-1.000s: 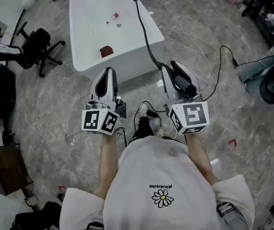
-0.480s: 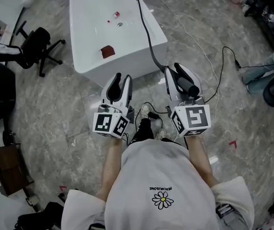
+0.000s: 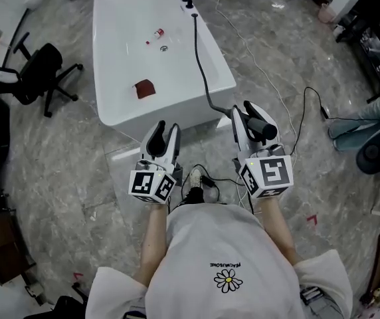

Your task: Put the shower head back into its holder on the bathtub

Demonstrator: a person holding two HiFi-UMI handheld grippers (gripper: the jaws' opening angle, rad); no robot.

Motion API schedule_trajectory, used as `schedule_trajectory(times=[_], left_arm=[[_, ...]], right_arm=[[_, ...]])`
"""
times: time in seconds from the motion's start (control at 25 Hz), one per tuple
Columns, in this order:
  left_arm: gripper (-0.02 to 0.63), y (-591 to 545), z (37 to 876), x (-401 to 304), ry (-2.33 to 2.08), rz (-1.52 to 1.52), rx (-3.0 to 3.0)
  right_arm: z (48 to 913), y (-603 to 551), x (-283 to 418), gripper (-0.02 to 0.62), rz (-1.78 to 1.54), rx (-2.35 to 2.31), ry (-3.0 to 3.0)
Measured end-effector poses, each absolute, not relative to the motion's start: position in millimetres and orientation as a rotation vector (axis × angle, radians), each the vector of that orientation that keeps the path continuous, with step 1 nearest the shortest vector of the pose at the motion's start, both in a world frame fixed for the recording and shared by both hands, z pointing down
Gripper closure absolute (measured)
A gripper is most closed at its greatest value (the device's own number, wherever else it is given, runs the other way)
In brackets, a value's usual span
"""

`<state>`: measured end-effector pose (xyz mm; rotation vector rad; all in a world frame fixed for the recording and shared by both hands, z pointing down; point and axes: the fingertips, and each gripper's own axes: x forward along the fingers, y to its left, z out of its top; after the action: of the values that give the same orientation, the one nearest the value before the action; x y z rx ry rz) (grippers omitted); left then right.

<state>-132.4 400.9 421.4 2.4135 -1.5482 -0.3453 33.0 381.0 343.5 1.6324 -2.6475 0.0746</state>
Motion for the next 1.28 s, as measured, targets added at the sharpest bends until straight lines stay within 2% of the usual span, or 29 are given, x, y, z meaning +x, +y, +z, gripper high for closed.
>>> schedule_trajectory(times=[0.52,0.76,0.92,1.28], left_arm=[[0.439,321.0,429.2,-161.4,-1.500,-0.230,2.475],[0.437,261.0,487.3,-116.3,-1.376,0.021,2.513],[0.426,177.1,529.8,-75.2,-1.324,0.217,2.534],[0.414,-4.9,599.3,-14.4,-1.316,0.403,2.341]], right_arm=[[323.7,283.0,-29.5,0.489,0.025,1.555,-2.679],[313.9,226.4,-26.9,0.489,0.050,1.529,-2.728],[280.1,179.8,-24.0,0.489,0.005,1.462,-2.833],[220.9,48.4,20.0,0.489,-0.055,1.366,-2.972]])
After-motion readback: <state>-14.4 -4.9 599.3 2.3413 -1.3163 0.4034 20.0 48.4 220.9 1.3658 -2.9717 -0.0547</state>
